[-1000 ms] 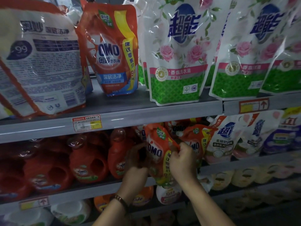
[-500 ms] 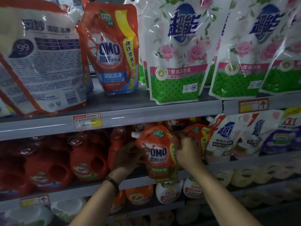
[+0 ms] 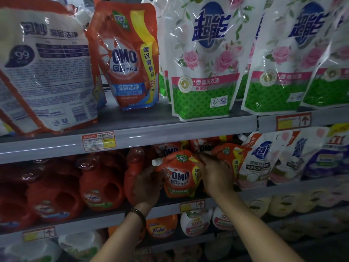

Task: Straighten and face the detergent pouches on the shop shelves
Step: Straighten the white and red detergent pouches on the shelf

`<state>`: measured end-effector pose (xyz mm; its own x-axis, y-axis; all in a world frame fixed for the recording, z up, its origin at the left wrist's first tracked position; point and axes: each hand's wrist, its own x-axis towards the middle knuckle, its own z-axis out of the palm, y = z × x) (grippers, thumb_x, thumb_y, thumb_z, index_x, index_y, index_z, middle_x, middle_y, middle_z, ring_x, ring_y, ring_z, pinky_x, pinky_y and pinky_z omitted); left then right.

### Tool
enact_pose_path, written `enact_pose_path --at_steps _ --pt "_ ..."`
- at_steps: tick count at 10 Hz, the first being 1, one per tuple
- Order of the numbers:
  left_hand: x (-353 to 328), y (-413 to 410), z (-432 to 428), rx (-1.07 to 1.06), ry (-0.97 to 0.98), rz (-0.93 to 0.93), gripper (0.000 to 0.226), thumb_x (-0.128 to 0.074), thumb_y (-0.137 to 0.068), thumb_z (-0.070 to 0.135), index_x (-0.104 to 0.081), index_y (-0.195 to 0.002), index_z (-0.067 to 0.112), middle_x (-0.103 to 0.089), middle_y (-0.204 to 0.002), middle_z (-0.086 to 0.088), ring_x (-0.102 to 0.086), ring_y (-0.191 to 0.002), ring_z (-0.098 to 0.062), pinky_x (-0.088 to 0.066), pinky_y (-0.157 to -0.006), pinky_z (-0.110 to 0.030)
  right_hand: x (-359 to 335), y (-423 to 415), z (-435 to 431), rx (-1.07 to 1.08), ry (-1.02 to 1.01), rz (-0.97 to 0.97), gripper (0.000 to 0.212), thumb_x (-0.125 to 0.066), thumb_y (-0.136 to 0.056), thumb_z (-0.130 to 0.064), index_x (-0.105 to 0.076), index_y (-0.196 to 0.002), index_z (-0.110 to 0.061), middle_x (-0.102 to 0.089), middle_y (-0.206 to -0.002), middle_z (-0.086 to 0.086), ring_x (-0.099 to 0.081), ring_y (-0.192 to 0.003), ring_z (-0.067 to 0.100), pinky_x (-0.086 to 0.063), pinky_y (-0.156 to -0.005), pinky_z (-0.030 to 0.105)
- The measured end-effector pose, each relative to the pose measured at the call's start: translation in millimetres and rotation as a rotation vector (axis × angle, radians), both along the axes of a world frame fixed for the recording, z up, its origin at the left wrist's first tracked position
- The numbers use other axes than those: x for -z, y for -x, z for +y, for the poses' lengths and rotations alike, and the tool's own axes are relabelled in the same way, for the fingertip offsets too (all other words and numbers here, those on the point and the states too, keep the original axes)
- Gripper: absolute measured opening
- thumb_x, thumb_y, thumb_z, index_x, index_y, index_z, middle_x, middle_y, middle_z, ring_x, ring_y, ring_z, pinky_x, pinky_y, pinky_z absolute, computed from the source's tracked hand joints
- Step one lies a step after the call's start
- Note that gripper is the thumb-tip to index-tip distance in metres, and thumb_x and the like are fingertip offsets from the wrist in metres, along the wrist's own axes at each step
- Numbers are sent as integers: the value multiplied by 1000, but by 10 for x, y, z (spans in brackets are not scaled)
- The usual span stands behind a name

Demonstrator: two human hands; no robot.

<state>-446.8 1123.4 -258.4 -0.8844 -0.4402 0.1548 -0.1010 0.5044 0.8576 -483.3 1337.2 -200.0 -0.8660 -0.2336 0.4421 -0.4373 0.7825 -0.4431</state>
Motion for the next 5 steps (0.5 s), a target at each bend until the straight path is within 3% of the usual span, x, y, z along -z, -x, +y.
enact_pose_path --at_steps 1,2,3,4,5 --pt "71 24 -6 20 -117 23 25 -70 -100 24 -64 -80 38 -70 -75 10 -72 -79 -23 -60 -79 -40 -6 18 -15 -4 42 -205 31 -51 -111 -26 -66 -139 -29 -73 -128 -1 -68 -118 22 -48 -98 27" --pt "161 -31 56 33 -144 -35 11 -72 -100 28 -75 -90 30 -71 -74 11 -71 -81 -17 -59 -82 -40 60 52 -5 -6 68 -284 32 -47 -113 -31 -66 -138 -27 -71 -131 2 -66 -122 24 -45 -93 25" --pt "253 3 59 39 -280 43 15 -75 -99 24 -74 -87 32 -79 -84 -2 -78 -84 -25 -62 -84 -57 62 47 -11 29 88 -313 33 -44 -113 -34 -67 -135 -26 -71 -129 3 -66 -119 24 -37 -86 20" --pt "68 -33 61 22 -58 -72 22 -68 -101 30 -65 -81 39 -78 -89 0 -76 -88 -29 -62 -85 -55 56 62 -12 47 72 -269 34 -43 -113 -34 -63 -140 -27 -71 -129 3 -66 -118 24 -37 -84 20" --pt "202 20 9 69 -26 -63 9 -66 -98 37 -70 -92 32 -77 -91 -4 -75 -88 -32 -61 -84 -56 65 97 -33 42 49 -224 35 -49 -112 -37 -59 -144 -28 -72 -126 3 -70 -112 24 -41 -81 20"
